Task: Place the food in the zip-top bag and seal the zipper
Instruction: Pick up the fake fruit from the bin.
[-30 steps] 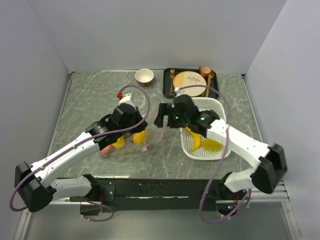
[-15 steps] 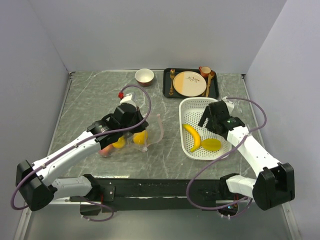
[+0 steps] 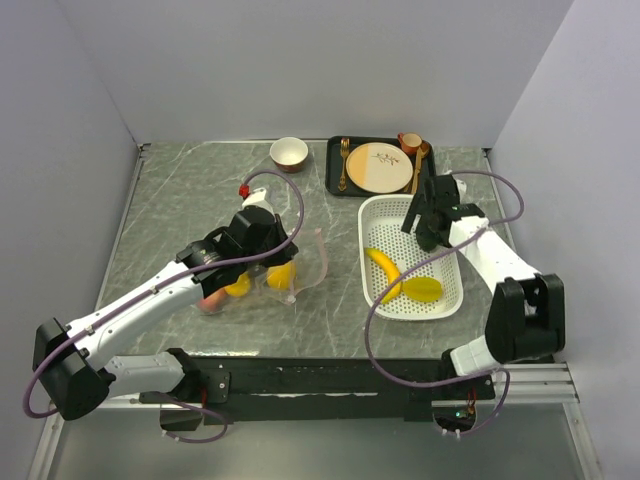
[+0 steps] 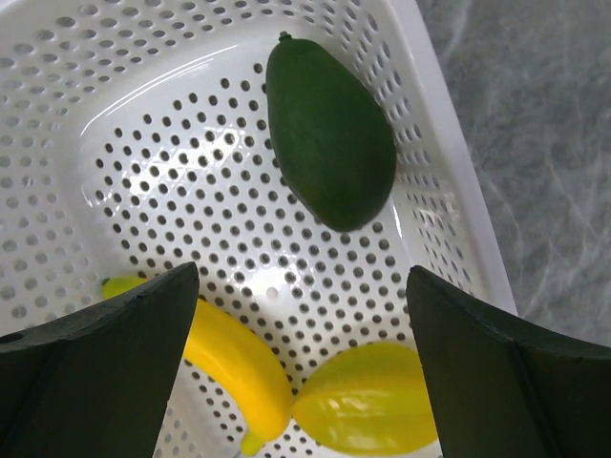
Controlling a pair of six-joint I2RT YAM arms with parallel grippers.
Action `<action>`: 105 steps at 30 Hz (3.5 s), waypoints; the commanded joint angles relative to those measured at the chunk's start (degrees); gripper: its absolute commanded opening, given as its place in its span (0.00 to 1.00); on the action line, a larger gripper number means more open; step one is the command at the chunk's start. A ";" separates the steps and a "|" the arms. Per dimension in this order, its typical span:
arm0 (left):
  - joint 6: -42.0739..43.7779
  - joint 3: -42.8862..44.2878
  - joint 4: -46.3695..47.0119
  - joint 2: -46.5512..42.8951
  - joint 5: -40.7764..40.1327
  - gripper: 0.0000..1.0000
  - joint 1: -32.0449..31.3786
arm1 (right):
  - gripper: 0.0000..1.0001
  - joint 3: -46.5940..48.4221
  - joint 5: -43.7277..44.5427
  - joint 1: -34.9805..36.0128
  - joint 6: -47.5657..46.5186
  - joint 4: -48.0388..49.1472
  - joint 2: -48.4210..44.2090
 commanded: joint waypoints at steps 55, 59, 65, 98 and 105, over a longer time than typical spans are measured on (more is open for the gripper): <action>0.18 0.59 -0.81 -3.30 -2.33 0.01 -0.25 | 0.55 9.96 -0.33 -3.99 -5.22 7.31 20.12; 0.18 0.58 -0.63 -3.04 -1.98 0.01 -0.25 | 0.51 8.99 -2.09 -3.99 -5.04 7.31 19.24; 0.44 1.46 -0.63 -2.16 -1.63 0.01 -0.25 | 0.60 6.09 -5.16 -3.90 -3.99 8.28 16.87; -0.09 -0.03 0.34 -2.25 -1.01 0.01 -0.25 | 0.47 2.75 -10.97 -3.11 -3.02 8.46 12.04; -0.26 0.41 1.83 -2.16 0.22 0.01 -0.25 | 0.48 0.55 -18.52 -0.40 -1.17 8.10 1.32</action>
